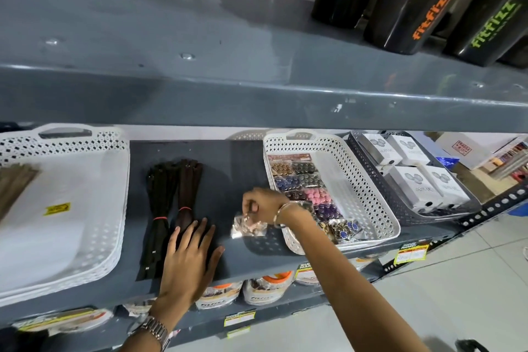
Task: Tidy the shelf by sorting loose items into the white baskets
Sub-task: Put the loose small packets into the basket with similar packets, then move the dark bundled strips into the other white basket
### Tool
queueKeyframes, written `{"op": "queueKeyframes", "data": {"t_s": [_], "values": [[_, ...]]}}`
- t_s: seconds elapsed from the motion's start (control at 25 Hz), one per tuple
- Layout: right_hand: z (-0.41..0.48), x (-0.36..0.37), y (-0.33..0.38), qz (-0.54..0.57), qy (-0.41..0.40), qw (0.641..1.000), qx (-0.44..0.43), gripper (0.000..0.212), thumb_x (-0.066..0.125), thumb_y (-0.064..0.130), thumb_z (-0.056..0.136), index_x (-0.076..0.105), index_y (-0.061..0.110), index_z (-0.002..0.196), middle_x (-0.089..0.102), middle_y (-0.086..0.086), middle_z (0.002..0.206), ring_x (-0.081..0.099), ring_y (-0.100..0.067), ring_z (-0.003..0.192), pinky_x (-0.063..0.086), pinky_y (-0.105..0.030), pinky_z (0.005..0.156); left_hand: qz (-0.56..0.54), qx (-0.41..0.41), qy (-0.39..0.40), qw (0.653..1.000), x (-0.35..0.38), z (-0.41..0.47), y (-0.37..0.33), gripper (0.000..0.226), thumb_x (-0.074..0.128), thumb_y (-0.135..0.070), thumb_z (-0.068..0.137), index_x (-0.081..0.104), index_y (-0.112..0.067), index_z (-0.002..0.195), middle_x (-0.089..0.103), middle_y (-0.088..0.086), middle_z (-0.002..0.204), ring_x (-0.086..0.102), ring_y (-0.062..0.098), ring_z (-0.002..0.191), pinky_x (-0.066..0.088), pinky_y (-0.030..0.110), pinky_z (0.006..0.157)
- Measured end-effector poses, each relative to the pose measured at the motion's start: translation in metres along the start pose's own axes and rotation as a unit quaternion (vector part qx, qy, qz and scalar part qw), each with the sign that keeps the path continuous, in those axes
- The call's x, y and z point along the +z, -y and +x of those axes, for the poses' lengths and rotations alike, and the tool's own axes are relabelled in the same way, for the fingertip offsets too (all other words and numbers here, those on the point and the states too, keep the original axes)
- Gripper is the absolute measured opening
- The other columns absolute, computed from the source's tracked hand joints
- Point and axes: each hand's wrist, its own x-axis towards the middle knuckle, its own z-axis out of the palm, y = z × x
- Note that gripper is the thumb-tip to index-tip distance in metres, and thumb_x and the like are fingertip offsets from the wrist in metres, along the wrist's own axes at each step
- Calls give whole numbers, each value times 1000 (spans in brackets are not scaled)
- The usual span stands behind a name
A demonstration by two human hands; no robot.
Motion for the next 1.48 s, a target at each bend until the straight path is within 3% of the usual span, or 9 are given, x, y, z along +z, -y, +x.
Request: {"op": "queueKeyframes", "data": {"t_s": [0.08,0.2,0.28,0.44,0.64,0.8,1.0,1.24,1.48], "values": [[-16,-32,-15,181,-90,978,-48,20,70,-8,73,65,-1,91,60,3,73,67,-27,84,53,-38,78,7,1,4,1000,1,0,1,76,2,-54,94,61,-12,120,62,10,128,56,27,121,27,44,107],[-41,-91,-73,267,-202,941,-44,27,63,-17,75,57,-14,101,68,0,76,67,-2,65,55,-12,62,16,0,12,1000,3,0,0,76,2,-54,94,61,-12,120,62,10,129,55,25,122,26,45,107],[-53,-111,-113,195,-202,958,55,27,59,-10,81,56,-14,108,72,-5,83,65,-10,72,50,-8,62,18,-2,13,1000,2,0,-1,77,2,-54,94,61,-11,120,62,9,128,56,25,121,25,45,106],[-48,-67,-155,31,-22,981,188,23,51,2,90,61,4,111,62,-20,120,58,-21,96,42,-22,85,19,-2,15,1000,4,0,0,77,3,-55,94,60,-12,121,62,8,129,57,25,121,25,44,106],[-65,-33,-144,85,-153,951,253,31,51,26,93,58,14,121,54,-15,130,56,-29,113,45,-37,100,18,2,-1,1000,5,0,0,76,4,-55,94,61,-11,120,62,9,129,56,25,121,25,44,105],[-89,-12,-129,-63,-72,922,375,44,35,38,97,50,10,127,54,-18,128,54,-29,115,47,-37,96,24,9,-17,1000,5,-1,-1,77,3,-55,94,61,-12,121,62,9,129,56,26,122,25,45,106],[-83,-8,-106,-66,-21,945,319,33,31,13,99,56,-1,116,60,-17,121,55,-27,112,46,-31,89,13,4,-15,1000,7,-1,0,77,2,-55,94,62,-13,120,63,8,128,57,25,120,30,46,105],[-87,-10,-103,-53,-73,941,326,37,31,30,99,51,8,121,53,-18,125,53,-29,115,42,-41,99,-22,29,-38,999,-5,-3,-4,80,-1,-55,93,62,-14,120,62,7,130,56,24,122,32,45,108],[-28,21,9,99,-347,914,186,40,45,50,89,56,21,115,64,-19,110,63,-36,98,54,-43,84,-283,-154,-201,925,-44,43,33,39,37,-30,98,52,-11,129,53,17,137,48,34,127,36,48,108]]}}
